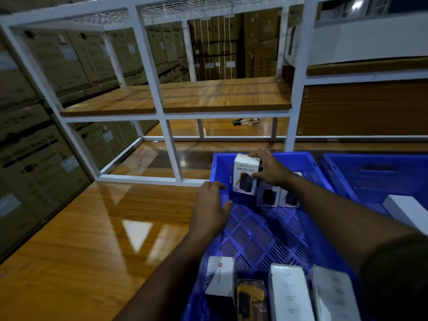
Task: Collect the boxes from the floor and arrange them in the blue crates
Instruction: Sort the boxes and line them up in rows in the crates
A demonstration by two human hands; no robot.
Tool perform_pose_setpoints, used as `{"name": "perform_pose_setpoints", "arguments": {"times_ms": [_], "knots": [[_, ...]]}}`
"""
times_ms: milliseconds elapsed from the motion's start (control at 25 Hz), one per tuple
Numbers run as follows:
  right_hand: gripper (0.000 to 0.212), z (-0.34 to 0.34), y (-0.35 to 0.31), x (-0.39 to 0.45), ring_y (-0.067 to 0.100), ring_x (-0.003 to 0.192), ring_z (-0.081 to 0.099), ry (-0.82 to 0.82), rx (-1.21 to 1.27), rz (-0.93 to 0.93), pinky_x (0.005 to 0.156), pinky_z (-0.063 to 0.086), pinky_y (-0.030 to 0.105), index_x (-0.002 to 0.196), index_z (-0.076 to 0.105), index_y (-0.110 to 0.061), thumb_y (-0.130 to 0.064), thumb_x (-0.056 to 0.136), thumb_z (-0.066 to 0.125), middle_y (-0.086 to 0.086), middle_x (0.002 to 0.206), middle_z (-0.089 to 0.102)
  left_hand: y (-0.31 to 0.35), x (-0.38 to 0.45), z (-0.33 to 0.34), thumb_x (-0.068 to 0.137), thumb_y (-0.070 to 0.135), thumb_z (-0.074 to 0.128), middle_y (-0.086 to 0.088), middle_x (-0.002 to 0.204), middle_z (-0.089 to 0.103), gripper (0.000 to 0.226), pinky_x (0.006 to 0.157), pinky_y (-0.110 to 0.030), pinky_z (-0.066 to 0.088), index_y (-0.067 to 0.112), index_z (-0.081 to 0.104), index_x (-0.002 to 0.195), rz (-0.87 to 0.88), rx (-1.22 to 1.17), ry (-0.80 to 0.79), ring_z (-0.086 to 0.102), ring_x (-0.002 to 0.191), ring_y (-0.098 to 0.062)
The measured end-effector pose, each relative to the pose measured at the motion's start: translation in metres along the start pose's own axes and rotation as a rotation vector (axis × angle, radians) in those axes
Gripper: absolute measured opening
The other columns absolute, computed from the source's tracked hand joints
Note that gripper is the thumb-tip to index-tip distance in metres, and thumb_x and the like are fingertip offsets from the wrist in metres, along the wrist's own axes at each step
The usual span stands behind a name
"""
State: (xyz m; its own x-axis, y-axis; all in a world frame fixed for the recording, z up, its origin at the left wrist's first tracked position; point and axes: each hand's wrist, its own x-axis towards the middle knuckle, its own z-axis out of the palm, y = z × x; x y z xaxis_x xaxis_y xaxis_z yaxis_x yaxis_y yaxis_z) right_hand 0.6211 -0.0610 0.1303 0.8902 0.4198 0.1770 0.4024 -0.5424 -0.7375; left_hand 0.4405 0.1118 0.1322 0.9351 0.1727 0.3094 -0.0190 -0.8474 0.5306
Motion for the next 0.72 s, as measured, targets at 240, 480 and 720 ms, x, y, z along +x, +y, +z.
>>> {"name": "perform_pose_setpoints", "arguments": {"times_ms": [240,480,720], "knots": [[0.07,0.025,0.02,0.019,0.036,0.132,0.036,-0.06,-0.555,0.033,0.105,0.036,0.042,0.146,0.043,-0.022,-0.017,0.083,0.075,0.014,0.143,0.039,-0.006,0.015,0.006,0.091,0.018,0.066,-0.01,0.134,0.051,0.045,0.107,-0.03,0.032,0.011,0.054,0.135,0.014,0.068,-0.03,0.044,0.13,-0.026],[0.065,0.052,0.04,0.004,0.035,0.141,0.025,0.054,-0.981,-0.06,0.102,0.038,0.051,0.142,0.046,-0.033,-0.021,0.083,0.07,0.009,0.151,0.03,-0.007,0.017,0.009,0.092,0.018,0.064,-0.007,0.136,0.049,0.046,0.107,-0.029,0.035,0.014,0.052,0.137,0.033,0.097,-0.011,0.042,0.131,-0.022],[0.091,0.052,0.037,-0.003,0.038,0.147,0.014,-0.106,-0.977,0.009,0.11,0.027,0.059,0.157,0.012,-0.021,-0.015,0.084,0.066,0.017,0.16,0.011,-0.005,0.017,0.01,0.092,0.018,0.064,-0.008,0.134,0.048,0.043,0.106,-0.029,0.035,0.013,0.052,0.133,0.097,0.181,-0.019,0.042,0.13,-0.024]]}}
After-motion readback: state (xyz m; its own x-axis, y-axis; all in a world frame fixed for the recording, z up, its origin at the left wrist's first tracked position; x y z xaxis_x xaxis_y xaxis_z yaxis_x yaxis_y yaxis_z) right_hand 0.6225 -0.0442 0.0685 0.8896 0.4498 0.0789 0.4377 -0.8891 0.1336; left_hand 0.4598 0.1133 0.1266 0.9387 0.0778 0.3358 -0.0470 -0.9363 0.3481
